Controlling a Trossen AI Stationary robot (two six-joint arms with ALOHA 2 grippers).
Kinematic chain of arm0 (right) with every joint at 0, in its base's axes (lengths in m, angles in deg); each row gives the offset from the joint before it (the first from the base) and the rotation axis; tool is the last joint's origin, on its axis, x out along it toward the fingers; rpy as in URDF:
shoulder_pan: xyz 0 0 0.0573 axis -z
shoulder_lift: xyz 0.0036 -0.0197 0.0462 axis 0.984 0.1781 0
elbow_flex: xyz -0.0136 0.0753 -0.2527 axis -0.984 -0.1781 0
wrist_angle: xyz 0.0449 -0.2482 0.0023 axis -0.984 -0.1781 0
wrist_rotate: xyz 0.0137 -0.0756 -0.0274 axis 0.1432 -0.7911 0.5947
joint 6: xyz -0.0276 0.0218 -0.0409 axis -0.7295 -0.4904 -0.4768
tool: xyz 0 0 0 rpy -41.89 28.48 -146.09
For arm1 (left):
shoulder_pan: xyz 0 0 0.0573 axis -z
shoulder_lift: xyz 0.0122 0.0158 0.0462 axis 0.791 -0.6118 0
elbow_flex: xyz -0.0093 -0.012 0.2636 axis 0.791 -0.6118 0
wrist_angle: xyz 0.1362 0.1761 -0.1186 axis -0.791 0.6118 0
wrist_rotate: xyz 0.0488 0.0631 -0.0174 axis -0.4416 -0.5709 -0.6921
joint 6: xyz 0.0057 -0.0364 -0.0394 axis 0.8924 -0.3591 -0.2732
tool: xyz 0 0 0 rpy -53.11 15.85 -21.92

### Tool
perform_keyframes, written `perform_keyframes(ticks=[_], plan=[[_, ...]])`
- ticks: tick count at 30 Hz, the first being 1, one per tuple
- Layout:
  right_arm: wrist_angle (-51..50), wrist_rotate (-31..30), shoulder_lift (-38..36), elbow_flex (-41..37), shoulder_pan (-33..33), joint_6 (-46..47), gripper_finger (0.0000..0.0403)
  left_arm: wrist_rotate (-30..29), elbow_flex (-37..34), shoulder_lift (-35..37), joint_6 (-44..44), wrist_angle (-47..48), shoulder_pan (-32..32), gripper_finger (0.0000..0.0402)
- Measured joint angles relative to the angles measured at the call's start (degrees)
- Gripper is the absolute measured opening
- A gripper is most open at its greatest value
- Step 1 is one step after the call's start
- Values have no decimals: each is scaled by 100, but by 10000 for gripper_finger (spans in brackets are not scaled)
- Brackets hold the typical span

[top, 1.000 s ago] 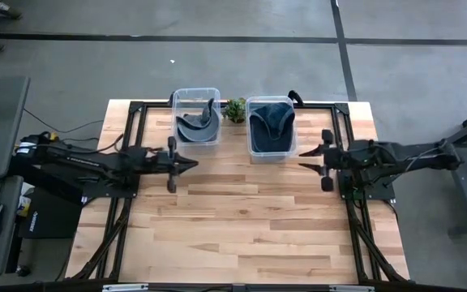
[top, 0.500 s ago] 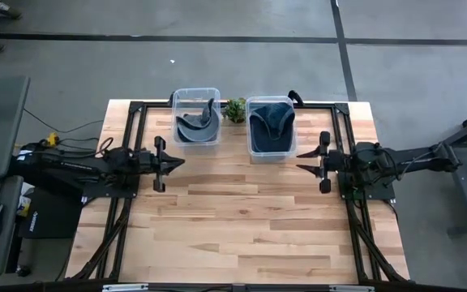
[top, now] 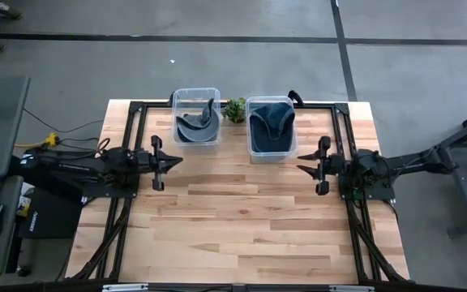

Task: Pick & Place hat
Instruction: Return to Home Position

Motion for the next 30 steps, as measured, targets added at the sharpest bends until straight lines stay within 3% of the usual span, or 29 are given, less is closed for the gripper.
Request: perform_keyframes(ticks=[5,12,21,30], plan=[[1,54,-414,-112,-7,126,122,-3,-4,479,125,457,0,1],[-607,133,-770,-112,-28,534,122,302,-7,983,-391,1218,0,1],[-1170,320,-753,-113,-28,1184,117,-180,-7,1050,-485,1764,0,1],[-1696,125,-755,-112,-28,1619,117,-207,-7,1050,-771,1914,0,1]])
